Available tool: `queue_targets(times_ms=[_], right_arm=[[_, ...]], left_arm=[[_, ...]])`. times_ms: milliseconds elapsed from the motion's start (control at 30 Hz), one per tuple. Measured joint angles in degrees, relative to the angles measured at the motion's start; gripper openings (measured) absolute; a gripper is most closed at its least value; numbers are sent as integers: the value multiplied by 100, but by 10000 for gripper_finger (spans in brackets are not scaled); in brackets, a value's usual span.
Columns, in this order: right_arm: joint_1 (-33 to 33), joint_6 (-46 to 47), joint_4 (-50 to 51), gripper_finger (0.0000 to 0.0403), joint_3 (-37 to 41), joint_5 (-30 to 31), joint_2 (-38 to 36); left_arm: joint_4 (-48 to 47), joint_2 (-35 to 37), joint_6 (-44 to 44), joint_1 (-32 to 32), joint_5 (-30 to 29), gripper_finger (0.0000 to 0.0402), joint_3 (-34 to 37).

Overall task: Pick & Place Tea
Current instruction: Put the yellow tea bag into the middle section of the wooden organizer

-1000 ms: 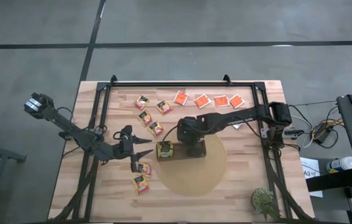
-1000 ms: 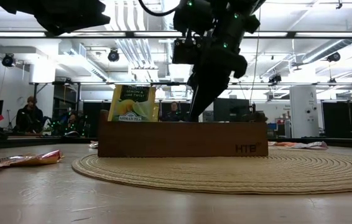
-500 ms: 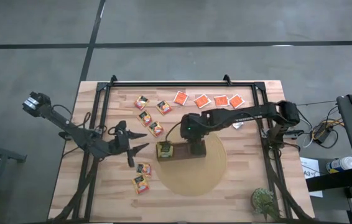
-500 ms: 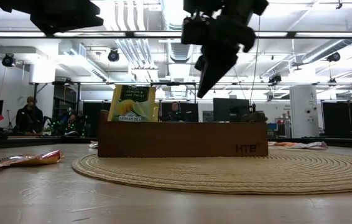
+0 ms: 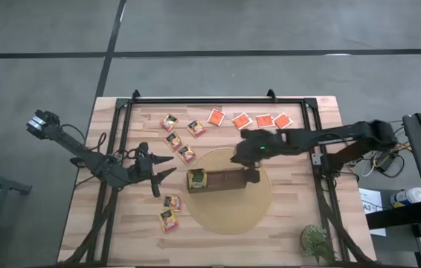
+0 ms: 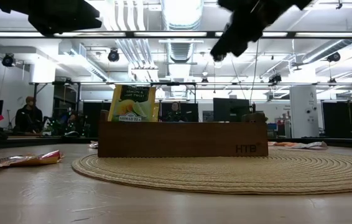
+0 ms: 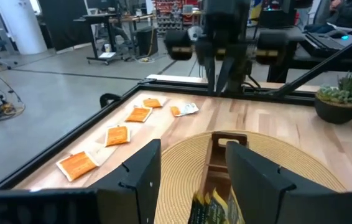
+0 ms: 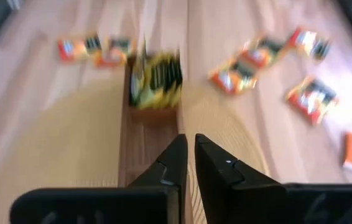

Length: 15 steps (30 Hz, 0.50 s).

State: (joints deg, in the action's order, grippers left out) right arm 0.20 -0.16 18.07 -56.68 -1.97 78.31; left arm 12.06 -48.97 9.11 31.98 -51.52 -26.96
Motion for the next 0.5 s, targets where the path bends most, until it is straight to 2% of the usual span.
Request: queue_targets(times_ms=[167, 500], right_arm=[[1, -304, -1005, 27, 999, 0, -1155], [0, -843, -1648, 27, 2340, 3, -3574]], left_arm=[[13, -25, 0, -1, -3, 174, 0], [-15, -77, -45, -3, -46, 174, 0]])
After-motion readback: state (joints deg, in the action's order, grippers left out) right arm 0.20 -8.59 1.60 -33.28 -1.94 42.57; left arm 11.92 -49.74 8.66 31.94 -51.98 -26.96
